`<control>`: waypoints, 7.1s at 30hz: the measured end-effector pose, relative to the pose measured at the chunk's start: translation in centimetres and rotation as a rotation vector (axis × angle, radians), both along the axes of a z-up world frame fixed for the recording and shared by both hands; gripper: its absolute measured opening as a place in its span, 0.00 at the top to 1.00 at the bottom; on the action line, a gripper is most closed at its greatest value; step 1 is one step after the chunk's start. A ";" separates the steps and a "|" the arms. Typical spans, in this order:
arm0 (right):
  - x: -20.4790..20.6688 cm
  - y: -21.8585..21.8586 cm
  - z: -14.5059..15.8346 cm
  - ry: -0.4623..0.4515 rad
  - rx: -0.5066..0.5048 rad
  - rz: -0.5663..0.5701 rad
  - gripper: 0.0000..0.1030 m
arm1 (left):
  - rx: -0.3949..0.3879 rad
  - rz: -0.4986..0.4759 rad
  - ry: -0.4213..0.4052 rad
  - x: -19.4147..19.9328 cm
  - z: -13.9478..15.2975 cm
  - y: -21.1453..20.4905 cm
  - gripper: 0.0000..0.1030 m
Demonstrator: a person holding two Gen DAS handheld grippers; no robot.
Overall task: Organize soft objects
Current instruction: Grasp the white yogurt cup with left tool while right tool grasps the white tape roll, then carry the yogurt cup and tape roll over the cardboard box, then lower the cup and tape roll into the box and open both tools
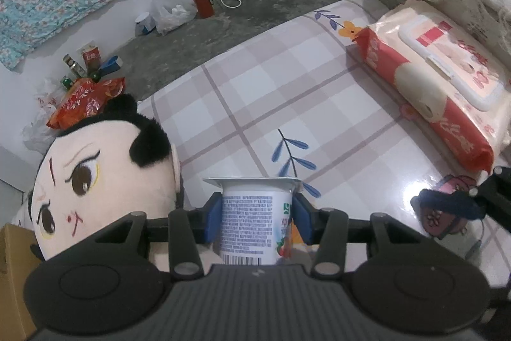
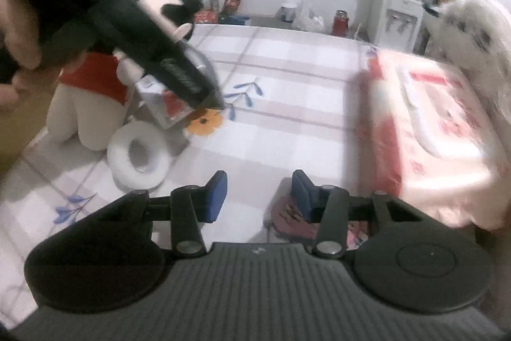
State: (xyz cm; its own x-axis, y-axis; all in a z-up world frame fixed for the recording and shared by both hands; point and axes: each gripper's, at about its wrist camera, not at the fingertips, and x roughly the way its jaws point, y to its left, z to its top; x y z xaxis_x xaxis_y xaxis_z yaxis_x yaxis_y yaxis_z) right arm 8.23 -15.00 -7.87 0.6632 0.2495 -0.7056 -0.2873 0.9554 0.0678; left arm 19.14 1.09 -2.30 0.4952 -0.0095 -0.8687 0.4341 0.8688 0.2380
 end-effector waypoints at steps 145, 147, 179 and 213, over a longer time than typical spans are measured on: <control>-7.4 42.4 6.0 0.098 -0.521 0.946 0.88 | -0.333 0.571 -0.051 -29.4 8.1 43.1 0.63; -7.3 41.9 7.7 0.096 -0.458 0.949 0.88 | -0.343 0.572 -0.054 -29.6 8.2 43.2 0.63; -2.5 54.0 3.3 0.297 -0.256 0.914 0.88 | -0.336 0.630 -0.119 -30.9 8.7 43.5 0.61; -9.9 38.8 7.5 0.229 -0.305 0.908 0.76 | -0.020 0.578 -0.032 -29.4 6.1 36.5 0.43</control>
